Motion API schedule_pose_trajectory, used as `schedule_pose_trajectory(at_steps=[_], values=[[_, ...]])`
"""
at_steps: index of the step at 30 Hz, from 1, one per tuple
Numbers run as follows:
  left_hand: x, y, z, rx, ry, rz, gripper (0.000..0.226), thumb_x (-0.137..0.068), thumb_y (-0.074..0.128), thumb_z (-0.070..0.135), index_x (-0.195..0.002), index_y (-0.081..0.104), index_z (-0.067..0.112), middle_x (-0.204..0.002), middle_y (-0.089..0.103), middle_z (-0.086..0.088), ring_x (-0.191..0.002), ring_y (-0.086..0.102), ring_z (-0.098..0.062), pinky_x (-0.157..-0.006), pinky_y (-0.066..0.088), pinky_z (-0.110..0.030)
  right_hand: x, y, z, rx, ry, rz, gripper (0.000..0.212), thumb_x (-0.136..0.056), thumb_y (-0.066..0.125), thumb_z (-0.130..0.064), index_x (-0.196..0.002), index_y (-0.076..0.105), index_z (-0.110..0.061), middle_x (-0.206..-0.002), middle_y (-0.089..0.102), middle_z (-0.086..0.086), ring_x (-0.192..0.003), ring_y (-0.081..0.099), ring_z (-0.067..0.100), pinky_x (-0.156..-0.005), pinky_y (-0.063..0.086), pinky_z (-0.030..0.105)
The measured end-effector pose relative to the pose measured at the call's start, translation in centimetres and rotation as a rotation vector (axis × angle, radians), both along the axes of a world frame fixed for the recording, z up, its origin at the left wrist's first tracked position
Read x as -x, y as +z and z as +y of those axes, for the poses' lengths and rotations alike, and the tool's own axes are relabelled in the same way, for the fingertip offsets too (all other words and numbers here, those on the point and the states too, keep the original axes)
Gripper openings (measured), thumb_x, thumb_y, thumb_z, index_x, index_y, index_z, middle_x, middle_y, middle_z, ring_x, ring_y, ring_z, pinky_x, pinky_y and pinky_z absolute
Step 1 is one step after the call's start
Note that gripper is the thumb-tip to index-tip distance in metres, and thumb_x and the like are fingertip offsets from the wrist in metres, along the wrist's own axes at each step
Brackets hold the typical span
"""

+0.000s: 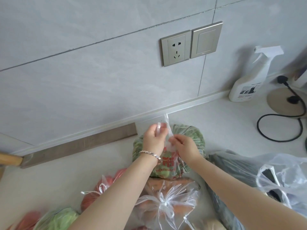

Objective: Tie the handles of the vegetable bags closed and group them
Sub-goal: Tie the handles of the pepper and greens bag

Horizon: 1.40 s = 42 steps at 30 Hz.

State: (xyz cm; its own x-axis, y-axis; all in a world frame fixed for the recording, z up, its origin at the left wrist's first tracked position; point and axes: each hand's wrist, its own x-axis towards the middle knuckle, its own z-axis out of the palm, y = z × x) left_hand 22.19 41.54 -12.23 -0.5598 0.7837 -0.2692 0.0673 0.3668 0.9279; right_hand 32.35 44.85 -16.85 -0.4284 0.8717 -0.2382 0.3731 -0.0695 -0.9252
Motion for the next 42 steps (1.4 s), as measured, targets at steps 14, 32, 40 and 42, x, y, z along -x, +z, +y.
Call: schedule_pose_trajectory(at_steps=[14,32,40,42], values=[[-0.5,2.5,2.3,0.01,-0.064,-0.508,0.018,-0.095,0.04,0.008,-0.088,0.056,0.009,-0.075,0.063,-0.007,-0.067,0.063,-0.015,-0.072,0.051,-0.03,0.5,-0.4,-1.8,-0.09,0.093,-0.02,0.043,-0.09,0.053,-0.026,-0.053,0.044,-0.005,-0.052,0.04,0.002,-0.047,0.032,0.01,-0.049,0.028,0.022],[0.4,-4.1,-2.0,-0.177,-0.083,0.468,0.033,-0.076,0.07,0.014,-0.079,0.045,0.035,-0.073,0.055,0.005,-0.064,0.048,-0.009,-0.063,0.043,-0.026,-0.4,-0.9,-0.7,0.458,-0.257,0.407,0.021,-0.089,0.057,-0.016,-0.076,0.067,-0.004,-0.056,0.058,0.0,-0.053,0.052,0.01,-0.052,0.046,0.018],[2.4,-4.0,-1.0,-0.002,-0.594,0.571,0.019,-0.087,0.058,0.015,-0.1,0.071,0.011,-0.081,0.072,-0.012,-0.066,0.06,-0.016,-0.061,0.039,-0.005,-0.5,-0.8,-1.6,0.015,-0.24,0.083,0.021,-0.09,0.054,-0.024,-0.076,0.071,-0.023,-0.076,0.066,0.004,-0.07,0.054,0.016,-0.065,0.044,0.028],[2.4,-4.0,-0.9,0.02,-0.605,0.568,0.019,-0.088,0.057,0.02,-0.092,0.072,0.009,-0.072,0.069,-0.013,-0.057,0.056,-0.016,-0.055,0.038,-0.011,-0.1,-0.9,-1.7,0.027,-0.293,0.077,0.021,-0.091,0.053,-0.025,-0.08,0.069,-0.019,-0.073,0.064,0.006,-0.063,0.052,0.015,-0.059,0.041,0.026]])
